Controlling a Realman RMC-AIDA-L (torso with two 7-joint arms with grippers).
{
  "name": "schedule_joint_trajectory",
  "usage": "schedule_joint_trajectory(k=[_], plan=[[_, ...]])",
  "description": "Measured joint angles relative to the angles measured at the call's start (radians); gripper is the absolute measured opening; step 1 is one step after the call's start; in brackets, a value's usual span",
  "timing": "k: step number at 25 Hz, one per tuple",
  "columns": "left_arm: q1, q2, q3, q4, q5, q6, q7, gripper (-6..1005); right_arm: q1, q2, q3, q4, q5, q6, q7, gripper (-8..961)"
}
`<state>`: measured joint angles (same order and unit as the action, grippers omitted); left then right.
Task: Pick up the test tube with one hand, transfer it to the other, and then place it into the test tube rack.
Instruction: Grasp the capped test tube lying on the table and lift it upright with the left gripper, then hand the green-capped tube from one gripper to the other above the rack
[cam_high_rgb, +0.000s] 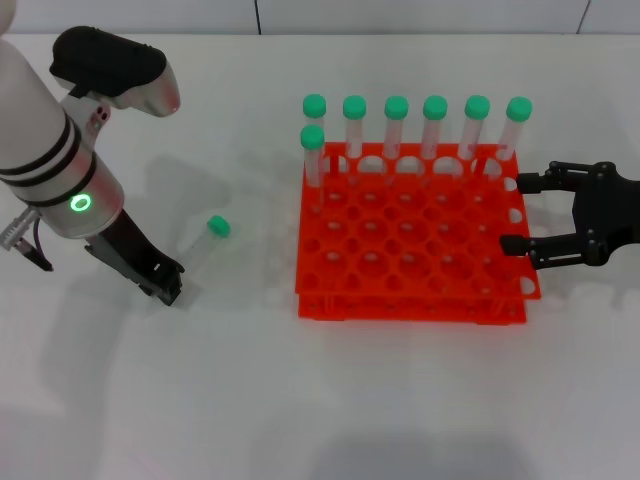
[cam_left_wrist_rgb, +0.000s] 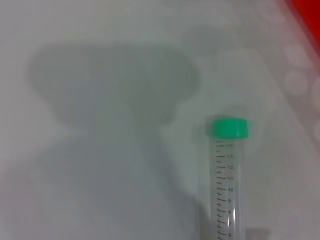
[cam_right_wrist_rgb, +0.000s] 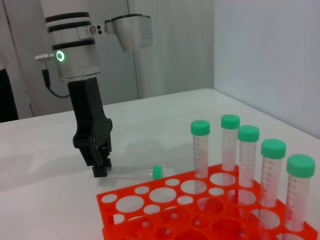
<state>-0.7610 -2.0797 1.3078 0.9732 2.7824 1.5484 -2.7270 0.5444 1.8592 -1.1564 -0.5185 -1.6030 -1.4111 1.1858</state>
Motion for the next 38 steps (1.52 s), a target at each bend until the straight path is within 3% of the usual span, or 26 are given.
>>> schedule_joint_trajectory(k=[3, 9, 13, 17, 20, 24, 31, 34, 38], plan=[[-0.001, 0.000, 0.002, -0.004, 0.000, -0.007, 0.000, 321, -0.002, 0.000, 0.000, 0.000, 0.000, 0.000, 0.000, 868], [0.003, 0.000, 0.009, 0.018, 0.003, -0.013, 0.001, 183, -0.005, 0.000, 0.000, 0.000, 0.000, 0.000, 0.000, 868], [0.030, 0.000, 0.004, 0.113, -0.001, -0.020, 0.011, 186, -0.008, 0.000, 0.000, 0.000, 0.003, -0.003, 0.000, 868], [0.098, -0.002, 0.001, 0.284, -0.018, -0.086, 0.058, 189, -0.009, 0.000, 0.003, -0.001, 0.007, -0.007, 0.000, 869], [0.145, -0.002, 0.000, 0.365, -0.110, -0.184, 0.143, 191, -0.010, 0.000, 0.013, -0.004, 0.007, -0.009, 0.000, 869], [0.179, 0.000, -0.034, 0.386, -0.301, -0.292, 0.329, 194, -0.014, 0.005, 0.015, -0.009, 0.007, -0.012, 0.001, 869], [0.170, 0.013, -0.183, 0.265, -0.675, -0.294, 0.669, 199, -0.013, 0.022, 0.015, -0.029, 0.008, -0.012, 0.005, 869], [0.140, 0.038, -0.222, 0.157, -0.794, -0.258, 0.772, 202, -0.012, 0.028, 0.015, -0.037, 0.008, -0.012, 0.005, 869], [0.050, 0.087, -0.243, -0.105, -0.935, -0.198, 0.946, 205, -0.012, 0.036, 0.020, -0.051, 0.009, -0.012, 0.006, 868]])
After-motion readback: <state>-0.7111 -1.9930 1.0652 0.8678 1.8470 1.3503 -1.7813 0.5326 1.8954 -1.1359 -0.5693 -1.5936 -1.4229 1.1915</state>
